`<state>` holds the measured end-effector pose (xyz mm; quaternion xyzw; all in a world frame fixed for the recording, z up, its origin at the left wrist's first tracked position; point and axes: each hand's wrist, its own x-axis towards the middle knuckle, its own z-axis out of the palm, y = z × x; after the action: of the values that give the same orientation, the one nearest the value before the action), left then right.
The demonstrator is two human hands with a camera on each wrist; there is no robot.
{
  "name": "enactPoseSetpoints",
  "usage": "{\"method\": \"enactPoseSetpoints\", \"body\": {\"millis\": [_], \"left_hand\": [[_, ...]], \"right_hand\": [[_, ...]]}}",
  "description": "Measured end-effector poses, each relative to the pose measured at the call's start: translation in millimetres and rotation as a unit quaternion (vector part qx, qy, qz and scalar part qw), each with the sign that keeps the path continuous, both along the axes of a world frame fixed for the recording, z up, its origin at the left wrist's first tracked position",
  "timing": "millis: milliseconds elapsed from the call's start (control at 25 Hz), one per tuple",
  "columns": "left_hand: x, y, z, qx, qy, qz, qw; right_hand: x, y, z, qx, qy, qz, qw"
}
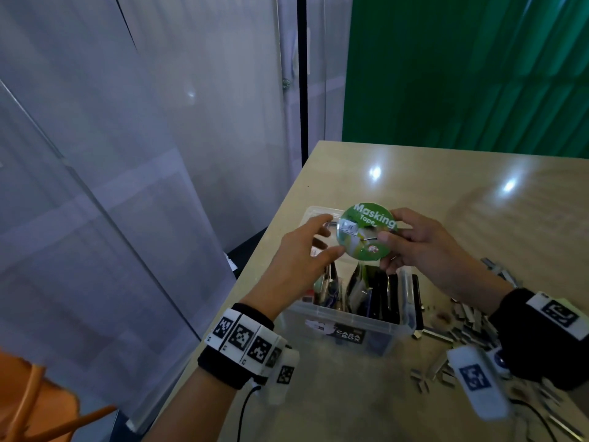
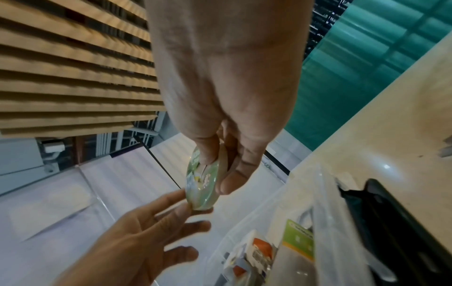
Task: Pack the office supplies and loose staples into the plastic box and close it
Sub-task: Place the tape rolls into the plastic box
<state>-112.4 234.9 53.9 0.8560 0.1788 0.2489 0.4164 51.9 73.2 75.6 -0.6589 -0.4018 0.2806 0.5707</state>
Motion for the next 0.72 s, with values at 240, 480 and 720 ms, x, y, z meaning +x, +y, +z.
{"method": "enactPoseSetpoints", "body": {"millis": [240,480,720], "left_hand": [[-6,-6,5,-0.135,-0.049,-0.024,0.989],[-26,13,-1,-0.107,-0.044,0.02,0.993],[-35,18,6,-0.085,-0.032,0.006,0.996]], "right_hand": [[-8,13,6,-0.021,-0.009,0.064,0.998],[1,25,5,-0.093,-0.097,0.023,0.991],[-16,44,22,-0.088,-0.191,0.081,0.974]]}}
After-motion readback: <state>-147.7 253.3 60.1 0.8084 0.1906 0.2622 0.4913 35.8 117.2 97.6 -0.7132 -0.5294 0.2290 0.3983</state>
